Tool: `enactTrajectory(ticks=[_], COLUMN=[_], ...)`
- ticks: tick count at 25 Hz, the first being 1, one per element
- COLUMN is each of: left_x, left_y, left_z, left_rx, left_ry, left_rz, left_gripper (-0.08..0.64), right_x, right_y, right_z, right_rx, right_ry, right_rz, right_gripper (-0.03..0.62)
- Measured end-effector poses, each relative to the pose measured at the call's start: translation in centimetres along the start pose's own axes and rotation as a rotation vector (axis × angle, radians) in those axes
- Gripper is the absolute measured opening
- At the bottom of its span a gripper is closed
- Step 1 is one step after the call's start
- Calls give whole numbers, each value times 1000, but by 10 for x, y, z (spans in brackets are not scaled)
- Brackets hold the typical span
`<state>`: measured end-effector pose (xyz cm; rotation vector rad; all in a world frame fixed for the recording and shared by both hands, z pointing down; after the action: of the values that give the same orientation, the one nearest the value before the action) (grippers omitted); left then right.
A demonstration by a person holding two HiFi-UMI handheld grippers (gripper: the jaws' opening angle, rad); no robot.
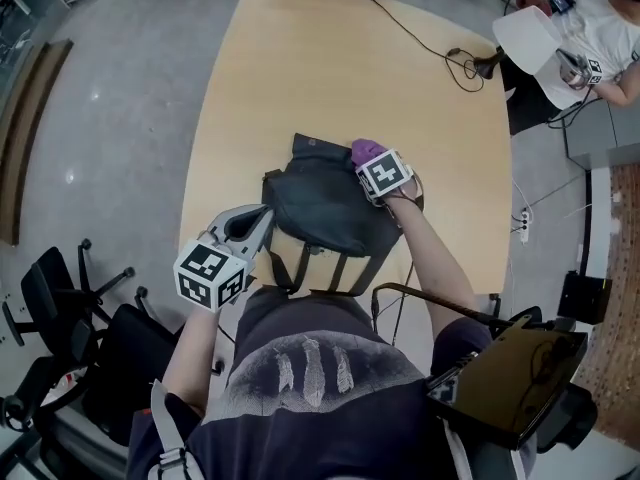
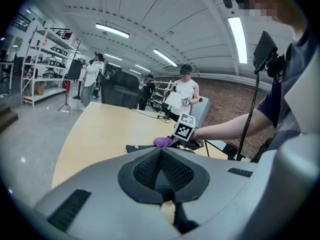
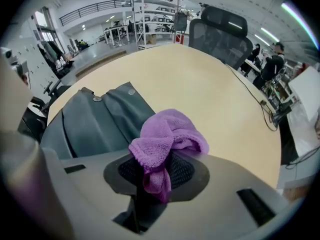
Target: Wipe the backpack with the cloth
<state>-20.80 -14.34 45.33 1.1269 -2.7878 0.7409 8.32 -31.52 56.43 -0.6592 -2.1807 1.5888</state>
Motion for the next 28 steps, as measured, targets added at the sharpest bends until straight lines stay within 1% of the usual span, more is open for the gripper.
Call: enactTrajectory(ticks=[2,4,8,11,14,17,19,21,24,25,26,28], left_x=[3,7,14,18,23,28,30,32,34,34,35,36], left_y=[4,8,17,25,28,31,33,37,41,43,44,47], left_z=[-4,-7,-12,-17,-18,-18,-17,-16,-14,-14,-14,-14], left_rx=[-2,-3,-8,-13,-17,-21,-32,-46,-59,-61,-61,-62], left_ry=[9,18,34,48,52,53,55,56,57,57,57,55], left_rz=[5,12,29,38,44,54,67,81,102,107,113,120], left_gripper=[6,6,6,6,6,6,6,6,6,6,6,6], right_x=[15,30,48,72,90,107,118,128,142,146,149,154], right_y=[-6,-11,-17,-20,-22,-23,-25,-29,-26,-22,-14,7], right_z=[13,26,45,62,77,88,94,97,98,99,101,104], right_rx=[-2,-13,-2,-1,-4,-15,-33,-52,-87,-114,-155,-256], right_ry=[34,47,85,181,212,241,241,232,261,243,204,88], right_rz=[18,64,46,33,68,81,109,161,254,306,376,554], right_gripper=[98,98,98,98,98,98,98,98,98,98,98,98])
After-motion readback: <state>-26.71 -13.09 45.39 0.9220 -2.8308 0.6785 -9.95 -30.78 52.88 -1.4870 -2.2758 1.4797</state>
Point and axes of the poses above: the fingertips, and each gripper's own axes: y backward along the fingers, x to its left, z out of its top, the point moved 10 cm from there along y, backward along the fingers, and after that the axes turned 8 degrees about -y, right-handed, at the moved point
